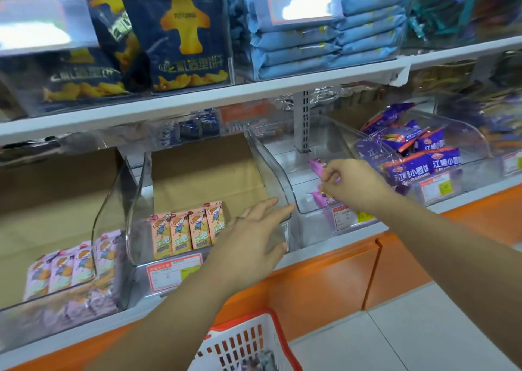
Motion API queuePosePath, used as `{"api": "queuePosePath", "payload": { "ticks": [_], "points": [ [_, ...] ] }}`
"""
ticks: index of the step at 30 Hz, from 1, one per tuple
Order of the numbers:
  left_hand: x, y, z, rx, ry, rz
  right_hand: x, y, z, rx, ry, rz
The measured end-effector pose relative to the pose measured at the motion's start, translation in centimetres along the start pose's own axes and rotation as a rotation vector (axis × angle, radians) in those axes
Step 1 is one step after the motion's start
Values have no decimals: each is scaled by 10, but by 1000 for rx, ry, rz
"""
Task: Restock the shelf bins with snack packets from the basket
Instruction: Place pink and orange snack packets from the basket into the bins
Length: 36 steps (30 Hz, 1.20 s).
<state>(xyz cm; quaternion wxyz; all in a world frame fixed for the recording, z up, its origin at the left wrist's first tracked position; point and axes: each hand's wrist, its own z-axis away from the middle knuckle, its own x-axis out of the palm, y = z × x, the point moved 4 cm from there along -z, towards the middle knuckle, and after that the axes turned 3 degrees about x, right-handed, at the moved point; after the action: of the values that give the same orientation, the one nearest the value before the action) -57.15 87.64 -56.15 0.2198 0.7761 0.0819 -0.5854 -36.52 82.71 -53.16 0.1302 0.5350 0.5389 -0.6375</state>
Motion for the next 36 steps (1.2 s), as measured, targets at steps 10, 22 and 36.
{"api": "queuePosePath", "payload": {
  "ticks": [10, 22, 36],
  "points": [
    [12, -32, 125, 72, 203, -4, 76, -57, 141, -540, -54, -326],
    [50, -151, 309, -364, -137, -81, 274, -66, 195, -305, -761, -17],
    [97, -203, 379, -528, -201, -264, 380, -94, 205, -311, -987, 382]
  ]
}}
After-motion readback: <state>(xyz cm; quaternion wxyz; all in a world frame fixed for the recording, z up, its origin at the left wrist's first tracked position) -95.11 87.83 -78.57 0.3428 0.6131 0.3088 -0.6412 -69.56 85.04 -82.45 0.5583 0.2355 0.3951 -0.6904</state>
